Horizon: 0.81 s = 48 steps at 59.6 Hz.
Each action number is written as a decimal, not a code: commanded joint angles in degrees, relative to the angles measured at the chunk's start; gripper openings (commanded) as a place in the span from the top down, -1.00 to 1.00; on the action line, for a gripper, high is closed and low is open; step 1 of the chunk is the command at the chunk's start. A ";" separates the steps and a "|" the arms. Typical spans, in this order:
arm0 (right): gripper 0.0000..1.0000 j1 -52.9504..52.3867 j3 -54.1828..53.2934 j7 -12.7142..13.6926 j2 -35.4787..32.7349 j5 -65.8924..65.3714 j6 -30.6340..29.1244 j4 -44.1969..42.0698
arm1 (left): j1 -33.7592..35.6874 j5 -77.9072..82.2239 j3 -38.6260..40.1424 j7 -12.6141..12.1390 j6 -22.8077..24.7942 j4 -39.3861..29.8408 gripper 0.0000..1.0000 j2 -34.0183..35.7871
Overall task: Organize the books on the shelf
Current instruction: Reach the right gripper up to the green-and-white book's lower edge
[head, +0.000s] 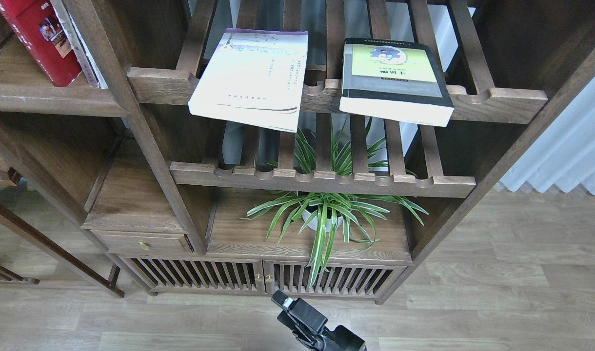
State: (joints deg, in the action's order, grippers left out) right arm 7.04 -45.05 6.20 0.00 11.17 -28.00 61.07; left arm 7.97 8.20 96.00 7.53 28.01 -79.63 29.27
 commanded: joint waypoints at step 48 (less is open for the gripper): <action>-0.94 -2.03 -21.83 -2.16 0.00 1.14 0.00 26.38 | -8.67 -0.03 -2.05 -0.50 -0.01 3.52 -1.00 -8.26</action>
State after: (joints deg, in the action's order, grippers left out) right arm 7.36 -62.21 4.05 0.00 12.37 -28.00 87.25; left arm -0.68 8.16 93.96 7.03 27.99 -76.16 21.01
